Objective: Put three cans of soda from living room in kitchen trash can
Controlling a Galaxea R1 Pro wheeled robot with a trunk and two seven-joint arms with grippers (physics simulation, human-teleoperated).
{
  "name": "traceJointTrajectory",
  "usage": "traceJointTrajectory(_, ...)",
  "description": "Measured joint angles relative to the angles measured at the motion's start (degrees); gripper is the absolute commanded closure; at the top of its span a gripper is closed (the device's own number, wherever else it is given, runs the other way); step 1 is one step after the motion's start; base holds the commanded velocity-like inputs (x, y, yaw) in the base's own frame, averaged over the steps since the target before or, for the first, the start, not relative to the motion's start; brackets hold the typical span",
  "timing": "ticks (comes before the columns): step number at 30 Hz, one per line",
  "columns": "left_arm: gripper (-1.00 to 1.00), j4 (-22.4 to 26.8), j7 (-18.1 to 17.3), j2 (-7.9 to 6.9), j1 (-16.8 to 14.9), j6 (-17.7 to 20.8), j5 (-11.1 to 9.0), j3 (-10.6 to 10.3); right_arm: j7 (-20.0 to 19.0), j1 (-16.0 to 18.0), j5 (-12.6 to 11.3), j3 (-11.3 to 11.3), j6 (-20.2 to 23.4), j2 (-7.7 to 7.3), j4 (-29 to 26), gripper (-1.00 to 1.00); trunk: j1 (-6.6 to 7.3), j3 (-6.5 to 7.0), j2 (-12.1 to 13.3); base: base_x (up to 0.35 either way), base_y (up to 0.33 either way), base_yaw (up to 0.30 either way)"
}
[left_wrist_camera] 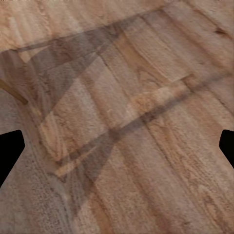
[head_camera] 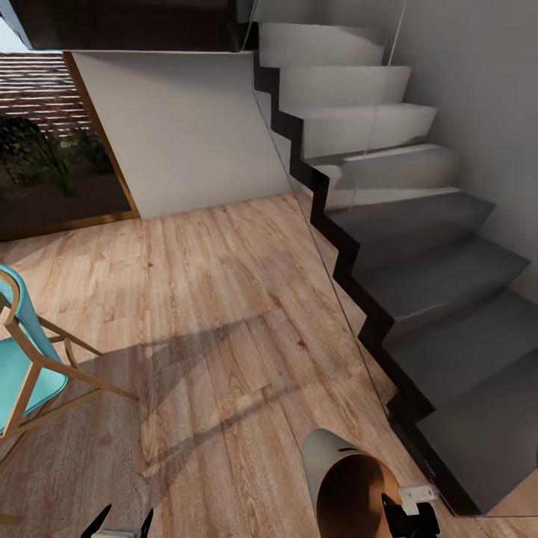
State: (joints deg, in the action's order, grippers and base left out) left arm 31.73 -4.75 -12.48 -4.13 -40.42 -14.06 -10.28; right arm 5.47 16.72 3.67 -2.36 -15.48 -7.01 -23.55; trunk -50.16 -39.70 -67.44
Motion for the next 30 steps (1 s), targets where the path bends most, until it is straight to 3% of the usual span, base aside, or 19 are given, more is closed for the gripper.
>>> traceJointTrajectory(11,-1.00,0.0,0.0,0.09,0.0,0.0,0.1,0.0,0.0,0.0,-0.3,0.0,0.0,0.17,0.0,1.00,0.00,0.00,0.0,-0.018,0.000,0.000)
traceJointTrajectory(30,-1.00,-0.2,0.0,0.09,0.0,0.0,0.1,0.0,0.1,0.0,-0.4,0.0,0.0,0.50,0.0,1.00,0.00,0.04,0.0,-0.276,0.000,0.020)
